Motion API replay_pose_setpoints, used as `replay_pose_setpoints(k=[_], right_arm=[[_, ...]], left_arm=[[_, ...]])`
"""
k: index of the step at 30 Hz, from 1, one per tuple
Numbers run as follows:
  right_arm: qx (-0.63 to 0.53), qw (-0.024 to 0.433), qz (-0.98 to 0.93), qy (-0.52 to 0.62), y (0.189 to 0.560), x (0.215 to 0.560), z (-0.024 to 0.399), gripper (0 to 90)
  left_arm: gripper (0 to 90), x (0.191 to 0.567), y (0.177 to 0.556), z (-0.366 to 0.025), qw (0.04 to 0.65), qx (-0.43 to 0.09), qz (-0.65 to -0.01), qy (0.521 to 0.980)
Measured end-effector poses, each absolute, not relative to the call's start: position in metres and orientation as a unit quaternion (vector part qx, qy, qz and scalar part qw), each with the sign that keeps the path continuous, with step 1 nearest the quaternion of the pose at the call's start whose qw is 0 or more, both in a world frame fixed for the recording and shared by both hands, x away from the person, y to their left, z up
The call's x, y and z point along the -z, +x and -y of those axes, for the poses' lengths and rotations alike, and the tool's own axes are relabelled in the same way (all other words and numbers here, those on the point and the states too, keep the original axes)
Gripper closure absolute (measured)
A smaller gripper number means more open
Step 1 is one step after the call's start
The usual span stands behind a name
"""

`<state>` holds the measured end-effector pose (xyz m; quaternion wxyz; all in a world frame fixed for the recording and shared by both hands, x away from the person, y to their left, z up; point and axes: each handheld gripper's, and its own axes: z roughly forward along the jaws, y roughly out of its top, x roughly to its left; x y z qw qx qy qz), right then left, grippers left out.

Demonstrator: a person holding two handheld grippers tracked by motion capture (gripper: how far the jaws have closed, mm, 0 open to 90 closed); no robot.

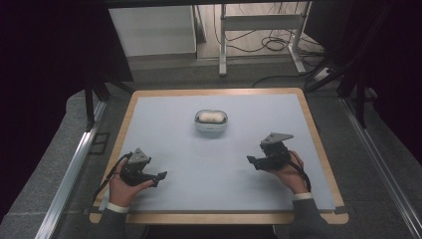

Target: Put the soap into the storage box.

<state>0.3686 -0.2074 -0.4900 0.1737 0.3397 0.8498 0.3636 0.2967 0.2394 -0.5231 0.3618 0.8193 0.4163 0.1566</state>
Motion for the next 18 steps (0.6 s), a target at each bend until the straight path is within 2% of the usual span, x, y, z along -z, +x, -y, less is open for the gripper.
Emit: replay_pose_setpoints(k=[18], right_arm=[[-0.358, 0.191, -0.844, 0.352, 0.3606, 0.4989, 0.2170, 26.8]], left_arm=[[14.3, 0.5226, 0.2961, -0.2387, 0.361, -0.159, -0.414, 0.820]])
